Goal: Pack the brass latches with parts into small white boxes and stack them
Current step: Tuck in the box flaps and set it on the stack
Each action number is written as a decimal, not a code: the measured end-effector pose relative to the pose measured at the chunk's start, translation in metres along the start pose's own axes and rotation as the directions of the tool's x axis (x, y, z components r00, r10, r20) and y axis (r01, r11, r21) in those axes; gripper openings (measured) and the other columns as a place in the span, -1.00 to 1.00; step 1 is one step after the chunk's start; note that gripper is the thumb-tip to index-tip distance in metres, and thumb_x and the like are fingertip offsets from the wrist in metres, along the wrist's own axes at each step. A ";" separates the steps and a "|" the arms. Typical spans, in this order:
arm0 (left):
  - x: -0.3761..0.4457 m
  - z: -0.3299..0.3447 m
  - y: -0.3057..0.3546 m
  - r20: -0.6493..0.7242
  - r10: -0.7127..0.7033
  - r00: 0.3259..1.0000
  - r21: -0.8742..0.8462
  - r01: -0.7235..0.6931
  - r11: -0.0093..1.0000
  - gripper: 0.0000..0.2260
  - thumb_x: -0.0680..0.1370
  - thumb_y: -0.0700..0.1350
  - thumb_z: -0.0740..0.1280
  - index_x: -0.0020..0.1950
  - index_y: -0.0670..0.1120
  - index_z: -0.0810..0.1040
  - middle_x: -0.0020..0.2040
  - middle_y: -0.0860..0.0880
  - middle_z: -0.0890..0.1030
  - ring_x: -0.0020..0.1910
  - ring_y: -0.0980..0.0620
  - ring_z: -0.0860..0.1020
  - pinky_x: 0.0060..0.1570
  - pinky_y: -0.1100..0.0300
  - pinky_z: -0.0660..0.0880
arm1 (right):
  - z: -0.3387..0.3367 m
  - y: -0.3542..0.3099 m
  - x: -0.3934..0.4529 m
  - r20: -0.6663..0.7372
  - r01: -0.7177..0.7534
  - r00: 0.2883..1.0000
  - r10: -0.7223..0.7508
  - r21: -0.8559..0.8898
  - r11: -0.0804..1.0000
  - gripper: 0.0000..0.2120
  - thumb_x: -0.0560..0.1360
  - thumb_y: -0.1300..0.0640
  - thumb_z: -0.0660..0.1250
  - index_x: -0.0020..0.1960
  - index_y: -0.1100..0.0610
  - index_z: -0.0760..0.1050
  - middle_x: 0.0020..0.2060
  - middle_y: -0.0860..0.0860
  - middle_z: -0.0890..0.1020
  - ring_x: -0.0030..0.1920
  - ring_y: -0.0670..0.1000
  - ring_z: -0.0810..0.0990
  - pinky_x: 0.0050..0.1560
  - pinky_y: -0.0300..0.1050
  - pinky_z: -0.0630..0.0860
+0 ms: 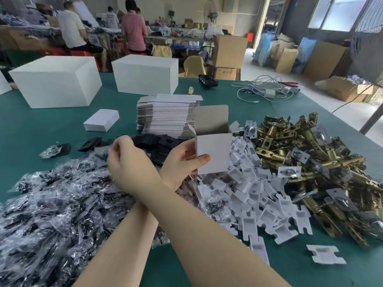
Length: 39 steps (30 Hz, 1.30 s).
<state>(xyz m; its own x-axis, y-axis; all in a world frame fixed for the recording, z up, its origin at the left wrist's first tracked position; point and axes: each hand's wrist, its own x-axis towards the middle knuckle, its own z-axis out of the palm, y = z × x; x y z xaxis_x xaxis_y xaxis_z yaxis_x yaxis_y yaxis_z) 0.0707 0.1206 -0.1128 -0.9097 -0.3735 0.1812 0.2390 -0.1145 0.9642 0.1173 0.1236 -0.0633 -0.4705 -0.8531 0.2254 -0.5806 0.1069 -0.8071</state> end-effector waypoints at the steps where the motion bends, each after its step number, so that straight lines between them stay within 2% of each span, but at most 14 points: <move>1: 0.001 0.000 -0.001 -0.008 -0.002 1.000 0.010 0.002 1.000 -0.64 0.53 -0.30 0.43 0.18 0.11 0.59 0.02 0.12 0.72 -0.04 0.15 0.68 -0.30 0.30 0.55 | -0.004 -0.001 0.000 -0.020 -0.060 0.998 0.063 0.125 0.990 -0.86 0.67 0.04 0.11 0.12 0.11 0.30 -0.05 0.18 0.60 -0.16 0.22 0.62 -0.18 0.20 0.58; 4: 0.004 -0.001 0.001 -0.021 -0.015 1.000 0.074 0.016 0.997 -0.62 0.53 -0.28 0.45 0.09 0.22 0.61 -0.02 0.18 0.72 -0.03 0.19 0.67 -0.27 0.27 0.57 | -0.026 -0.008 -0.001 0.035 -0.201 0.971 0.236 0.656 0.728 -0.91 0.69 0.09 0.09 0.16 0.06 0.29 -0.02 0.07 0.51 -0.31 0.04 0.66 -0.37 -0.04 0.63; 7: 0.009 -0.003 -0.003 -0.102 -0.083 0.991 0.093 0.092 0.991 -0.68 0.53 -0.30 0.44 0.16 0.07 0.59 -0.07 -0.02 0.70 -0.09 0.15 0.66 -0.26 0.20 0.56 | -0.064 -0.016 -0.011 0.070 -0.192 0.959 0.274 0.873 0.449 -0.91 0.67 0.12 0.12 0.14 0.10 0.34 0.01 0.06 0.55 -0.32 0.06 0.69 -0.36 -0.08 0.65; 9: 0.006 -0.003 -0.003 -0.099 -0.066 0.993 0.129 0.078 0.989 -0.75 0.53 -0.22 0.44 0.16 -0.02 0.54 0.00 -0.17 0.62 -0.22 0.16 0.59 -0.32 0.23 0.50 | -0.094 -0.019 -0.022 0.009 -0.123 0.961 0.278 0.910 0.397 -0.91 0.65 0.14 0.15 0.11 0.13 0.37 0.00 0.10 0.61 -0.25 0.12 0.71 -0.26 0.00 0.67; 11: 0.001 -0.001 0.000 -0.038 -0.029 0.999 0.134 0.033 0.990 -0.76 0.41 -0.07 0.46 0.05 0.12 0.60 -0.09 0.01 0.69 -0.18 0.19 0.64 -0.29 0.31 0.54 | -0.127 -0.021 -0.035 -0.064 -0.057 0.952 0.299 0.925 0.377 -0.87 0.65 0.14 0.18 0.16 0.16 0.39 -0.02 0.16 0.66 -0.21 0.15 0.71 -0.29 -0.03 0.67; 15: -0.001 0.001 0.006 0.056 -0.025 0.998 0.118 0.018 0.993 -0.67 0.41 -0.03 0.50 0.08 0.34 0.63 0.09 0.10 0.70 0.05 0.11 0.67 -0.12 0.22 0.60 | -0.189 -0.018 -0.059 -0.160 0.024 0.952 0.260 0.887 0.461 -0.76 0.51 0.22 0.36 0.15 0.24 0.46 -0.05 0.18 0.67 -0.15 0.10 0.71 -0.27 -0.17 0.63; 17: -0.001 0.002 0.007 0.050 -0.021 0.999 0.120 0.015 0.993 -0.64 0.37 0.04 0.51 0.09 0.38 0.61 0.11 0.12 0.70 0.06 0.11 0.67 -0.11 0.19 0.60 | -0.209 -0.010 -0.064 -0.202 0.009 0.952 0.228 0.768 0.641 -0.87 0.50 0.21 0.37 0.03 0.20 0.52 -0.09 0.11 0.70 -0.14 0.05 0.70 -0.25 -0.22 0.62; 19: -0.002 0.003 0.009 0.045 -0.020 0.999 0.103 0.016 0.995 -0.62 0.32 0.08 0.52 0.08 0.39 0.61 0.09 0.13 0.70 0.04 0.13 0.67 -0.16 0.24 0.58 | -0.219 -0.001 -0.066 -0.273 -0.035 0.943 0.192 0.491 0.871 -0.96 0.55 0.17 0.35 0.00 0.09 0.55 -0.10 0.04 0.71 -0.25 -0.03 0.68 -0.33 -0.26 0.57; 22: -0.003 0.003 0.009 0.058 -0.018 0.998 0.087 0.013 0.996 -0.62 0.34 0.05 0.52 0.12 0.34 0.62 0.09 0.11 0.70 0.00 0.14 0.67 -0.18 0.27 0.57 | -0.222 0.010 -0.063 -0.328 -0.031 0.944 0.043 0.042 0.999 -0.92 0.53 0.14 0.39 -0.06 -0.04 0.59 -0.07 -0.01 0.69 -0.40 -0.09 0.59 -0.42 -0.33 0.49; 24: -0.003 0.003 0.009 0.063 -0.013 0.998 0.082 0.008 0.997 -0.63 0.36 0.00 0.52 0.13 0.31 0.63 0.06 0.11 0.70 -0.04 0.16 0.66 -0.22 0.29 0.55 | -0.218 0.015 -0.057 -0.324 -0.011 0.946 -0.023 -0.102 0.995 -0.90 0.50 0.12 0.43 -0.08 -0.08 0.62 -0.10 -0.03 0.68 -0.33 0.00 0.62 -0.34 -0.25 0.58; 27: -0.005 0.003 0.010 0.068 -0.008 0.998 0.066 0.003 0.998 -0.64 0.40 -0.04 0.51 0.11 0.32 0.64 0.03 0.11 0.70 -0.06 0.17 0.66 -0.25 0.30 0.53 | -0.210 0.020 -0.047 -0.290 0.017 0.953 -0.093 -0.254 0.967 -0.91 0.47 0.10 0.48 -0.05 -0.05 0.64 -0.17 -0.10 0.69 -0.22 -0.09 0.64 -0.09 -0.13 0.64; 30: -0.005 0.003 0.010 0.062 -0.015 0.998 0.059 0.011 0.998 -0.64 0.44 -0.10 0.48 0.12 0.31 0.64 0.04 0.10 0.70 -0.03 0.14 0.66 -0.21 0.27 0.55 | -0.205 0.020 -0.041 -0.205 0.027 0.970 -0.130 -0.440 0.897 -0.92 0.48 0.08 0.47 -0.02 0.01 0.65 -0.18 -0.10 0.69 -0.17 -0.11 0.64 -0.01 -0.06 0.61; 34: -0.003 0.002 0.008 0.054 -0.024 0.998 0.055 0.021 0.998 -0.64 0.43 -0.11 0.49 0.10 0.31 0.64 0.04 0.10 0.70 -0.05 0.15 0.66 -0.25 0.30 0.52 | -0.202 0.015 -0.035 -0.025 0.097 0.987 -0.161 -0.705 0.703 -0.84 0.58 0.09 0.33 0.11 0.00 0.66 -0.06 -0.04 0.69 -0.05 -0.01 0.61 0.05 -0.02 0.56; 39: -0.002 0.002 0.007 0.040 -0.034 0.999 0.056 0.032 0.998 -0.64 0.42 -0.11 0.49 0.17 0.18 0.62 0.05 0.06 0.70 -0.04 0.11 0.65 -0.25 0.26 0.52 | -0.204 0.009 -0.031 0.069 0.120 0.992 -0.105 -0.771 0.625 -0.74 0.60 0.16 0.29 0.24 0.00 0.61 0.04 -0.01 0.60 0.06 0.03 0.54 0.13 -0.05 0.50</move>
<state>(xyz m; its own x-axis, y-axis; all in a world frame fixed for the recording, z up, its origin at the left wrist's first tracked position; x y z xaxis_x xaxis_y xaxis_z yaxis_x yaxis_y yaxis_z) 0.0733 0.1219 -0.1062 -0.9303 -0.3321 0.1555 0.1903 -0.0747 0.9789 -0.0086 0.2553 0.0335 -0.3598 -0.8930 0.2704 -0.9319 0.3582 -0.0571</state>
